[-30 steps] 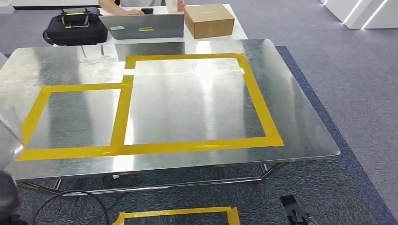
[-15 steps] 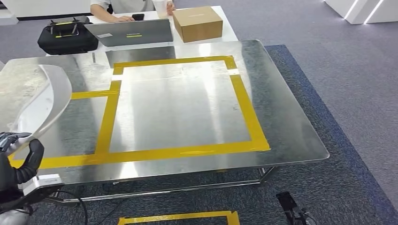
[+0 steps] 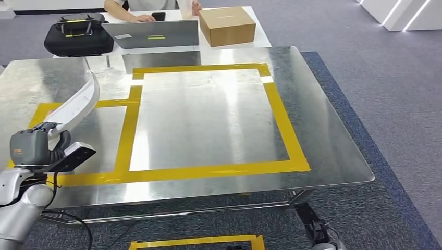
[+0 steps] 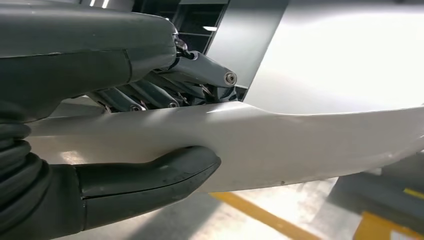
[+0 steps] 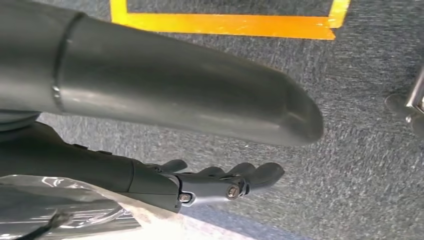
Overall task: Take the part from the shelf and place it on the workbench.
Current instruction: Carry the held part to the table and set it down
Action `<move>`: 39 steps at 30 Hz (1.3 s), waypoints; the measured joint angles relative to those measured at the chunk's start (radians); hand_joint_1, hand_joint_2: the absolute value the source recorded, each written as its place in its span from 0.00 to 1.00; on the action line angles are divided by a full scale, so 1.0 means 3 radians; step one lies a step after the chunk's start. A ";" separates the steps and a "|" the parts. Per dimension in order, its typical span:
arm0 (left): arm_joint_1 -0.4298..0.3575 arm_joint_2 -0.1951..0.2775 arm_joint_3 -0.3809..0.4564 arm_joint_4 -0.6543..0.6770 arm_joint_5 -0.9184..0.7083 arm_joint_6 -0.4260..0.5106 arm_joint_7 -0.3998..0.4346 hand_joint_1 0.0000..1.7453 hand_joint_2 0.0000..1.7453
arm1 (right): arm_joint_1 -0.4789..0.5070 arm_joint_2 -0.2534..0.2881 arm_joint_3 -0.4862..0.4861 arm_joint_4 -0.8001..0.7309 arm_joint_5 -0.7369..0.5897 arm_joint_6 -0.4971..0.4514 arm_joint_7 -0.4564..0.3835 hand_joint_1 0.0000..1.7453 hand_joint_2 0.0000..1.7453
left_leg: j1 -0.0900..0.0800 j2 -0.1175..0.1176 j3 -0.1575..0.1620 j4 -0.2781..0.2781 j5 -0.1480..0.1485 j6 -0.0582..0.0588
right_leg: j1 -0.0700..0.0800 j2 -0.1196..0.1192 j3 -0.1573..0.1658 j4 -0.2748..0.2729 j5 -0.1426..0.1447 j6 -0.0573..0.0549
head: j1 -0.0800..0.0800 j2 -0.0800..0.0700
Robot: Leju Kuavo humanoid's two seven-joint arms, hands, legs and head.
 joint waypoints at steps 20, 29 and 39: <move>-0.0327 -0.0096 -0.0114 0.0661 0.0140 0.0348 -0.0323 0.00 0.00 | 0.0023 0.0018 0.0025 -0.0002 -0.0068 0.0067 0.0116 0.00 0.00 | -0.0045 -0.0001 -0.0094 0.0133 0.0032 -0.0025 | 0.0016 0.0037 0.0426 -0.0802 0.0296 -0.0158 | 0.0007 0.0000; 0.0279 -0.0416 -0.0129 -0.0564 0.1304 0.0286 -0.0953 0.00 0.00 | 0.0107 0.0007 0.0023 -0.0001 -0.0201 -0.0001 0.0085 0.00 0.00 | -0.0014 0.0029 -0.0047 -0.0007 0.0071 0.0019 | 0.0011 0.0020 0.0059 0.0037 -0.0143 -0.0010 | 0.0025 0.0000; 0.1547 -0.0657 -0.0290 -0.2697 0.2144 0.0243 -0.1382 0.00 0.00 | 0.0267 -0.0018 -0.0010 0.0000 -0.0359 -0.0117 -0.0006 0.00 0.00 | -0.0030 0.0018 -0.0101 0.0098 0.0029 -0.0099 | -0.0007 0.0020 0.0551 -0.0848 0.0260 -0.0128 | 0.0024 0.0000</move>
